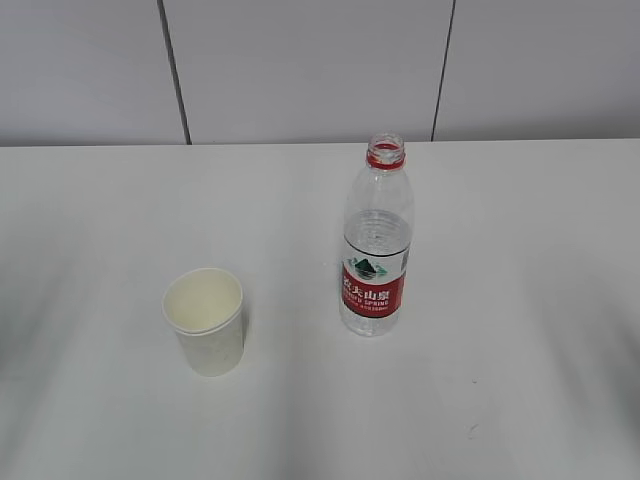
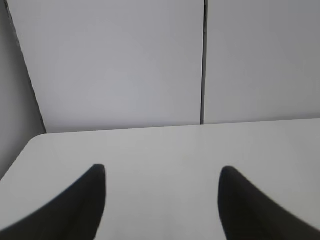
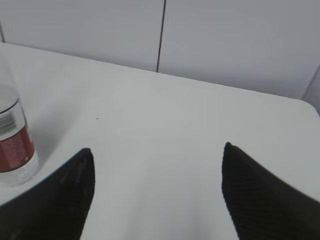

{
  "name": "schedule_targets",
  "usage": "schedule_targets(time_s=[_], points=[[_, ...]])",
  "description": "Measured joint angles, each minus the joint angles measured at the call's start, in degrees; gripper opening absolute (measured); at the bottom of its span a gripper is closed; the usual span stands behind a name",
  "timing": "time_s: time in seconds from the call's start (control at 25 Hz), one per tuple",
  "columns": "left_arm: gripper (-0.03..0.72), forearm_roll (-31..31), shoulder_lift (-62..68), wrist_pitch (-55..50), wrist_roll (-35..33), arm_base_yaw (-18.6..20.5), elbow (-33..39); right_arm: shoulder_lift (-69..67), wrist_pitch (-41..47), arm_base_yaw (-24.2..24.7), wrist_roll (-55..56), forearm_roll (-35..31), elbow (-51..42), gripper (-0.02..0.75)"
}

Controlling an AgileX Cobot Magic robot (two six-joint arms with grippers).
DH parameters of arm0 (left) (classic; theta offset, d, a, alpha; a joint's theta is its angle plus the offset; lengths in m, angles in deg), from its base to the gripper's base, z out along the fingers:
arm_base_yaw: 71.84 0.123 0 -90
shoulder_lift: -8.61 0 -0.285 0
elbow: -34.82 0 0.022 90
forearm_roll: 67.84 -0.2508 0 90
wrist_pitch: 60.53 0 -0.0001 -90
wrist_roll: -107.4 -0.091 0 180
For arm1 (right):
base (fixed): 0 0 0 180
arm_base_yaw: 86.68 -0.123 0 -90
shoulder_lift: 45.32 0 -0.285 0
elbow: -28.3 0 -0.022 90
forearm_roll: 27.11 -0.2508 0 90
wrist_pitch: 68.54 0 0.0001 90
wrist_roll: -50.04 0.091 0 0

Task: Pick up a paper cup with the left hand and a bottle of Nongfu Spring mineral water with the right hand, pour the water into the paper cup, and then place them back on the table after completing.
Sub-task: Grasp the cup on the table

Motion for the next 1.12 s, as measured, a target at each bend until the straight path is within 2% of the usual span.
schedule_targets(time_s=[0.12, 0.36, 0.6, 0.76, 0.88, 1.12], points=[[0.442, 0.0, 2.0, 0.8, 0.0, 0.0, 0.0, -5.0, -4.3, -2.2, 0.0, 0.9, 0.0, 0.587], [0.442, 0.0, 6.3, 2.3, 0.0, -0.9, 0.0, -15.7, -15.7, -2.6, 3.7, 3.7, 0.0, 0.587], [0.442, 0.0, 12.9, 5.3, 0.0, -8.6, 0.0, -25.0, -26.1, -2.6, 12.3, 19.5, 0.0, 0.587], [0.442, 0.0, 18.8, 6.8, 0.0, -13.4, 0.0, -29.9, -30.8, -2.6, 15.9, 23.0, 0.0, 0.587], [0.449, -0.2, 22.8, 8.2, 0.0, -15.0, 0.0, -32.5, -32.7, -2.6, 16.4, 23.5, 0.0, 0.587], [0.566, -2.4, 30.9, 10.9, 0.3, -15.1, -0.2, -35.6, -34.8, -2.6, 16.7, 24.7, 0.0, 0.587]])
